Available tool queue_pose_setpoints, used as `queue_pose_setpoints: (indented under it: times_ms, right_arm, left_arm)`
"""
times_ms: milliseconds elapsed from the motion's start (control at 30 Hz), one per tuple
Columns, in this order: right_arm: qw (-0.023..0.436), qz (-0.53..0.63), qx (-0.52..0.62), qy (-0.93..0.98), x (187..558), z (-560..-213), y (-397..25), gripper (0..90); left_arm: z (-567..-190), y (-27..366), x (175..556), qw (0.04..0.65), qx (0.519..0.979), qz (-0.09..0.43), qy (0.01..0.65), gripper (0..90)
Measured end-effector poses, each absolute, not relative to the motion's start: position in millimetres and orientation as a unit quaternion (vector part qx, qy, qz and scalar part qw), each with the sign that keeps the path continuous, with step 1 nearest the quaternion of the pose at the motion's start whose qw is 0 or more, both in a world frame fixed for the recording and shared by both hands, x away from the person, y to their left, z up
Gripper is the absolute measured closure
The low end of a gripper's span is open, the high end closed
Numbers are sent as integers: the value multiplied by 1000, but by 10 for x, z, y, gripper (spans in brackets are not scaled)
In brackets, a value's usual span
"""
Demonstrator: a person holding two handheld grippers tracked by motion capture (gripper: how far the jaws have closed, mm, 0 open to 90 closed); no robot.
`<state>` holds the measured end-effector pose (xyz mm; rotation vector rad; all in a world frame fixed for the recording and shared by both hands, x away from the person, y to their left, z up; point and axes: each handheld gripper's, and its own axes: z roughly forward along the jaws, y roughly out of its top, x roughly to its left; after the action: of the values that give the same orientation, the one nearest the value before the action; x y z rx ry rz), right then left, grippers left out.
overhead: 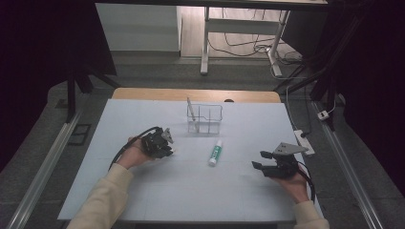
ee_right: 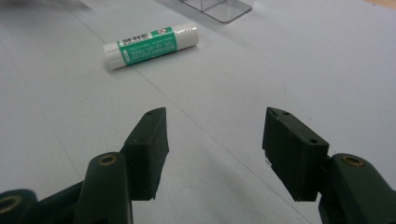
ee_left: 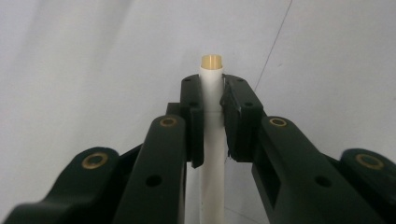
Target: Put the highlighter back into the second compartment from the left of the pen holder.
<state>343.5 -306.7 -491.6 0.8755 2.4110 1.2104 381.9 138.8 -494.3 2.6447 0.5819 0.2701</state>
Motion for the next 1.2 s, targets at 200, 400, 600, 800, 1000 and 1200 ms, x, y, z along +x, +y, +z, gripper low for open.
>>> queue_pose_setpoints:
  times_ms: [200,400,600,800,1000,1200]
  right_arm:
    - [153,421,304,841,3434,-4916,-3064,400]
    - [154,421,304,841,3435,-4914,-3067,400]
    - [156,420,304,841,3434,-4912,-3069,400]
    - [156,420,304,841,3435,-4915,-3066,399]
    - [157,421,302,841,3433,-4911,-3066,399]
    - [157,420,304,840,3434,-4911,-3069,398]
  left_arm:
    - [-4843,1463,3790,235,940,108,224,782]
    - [-4723,1558,3748,270,926,118,237,782]
    - [-4634,1642,3728,289,916,123,250,782]
    - [-4572,1702,3715,319,902,126,262,782]
    - [-4497,1744,3690,358,884,131,272,782]
    - [-4469,1770,3679,381,870,138,281,782]
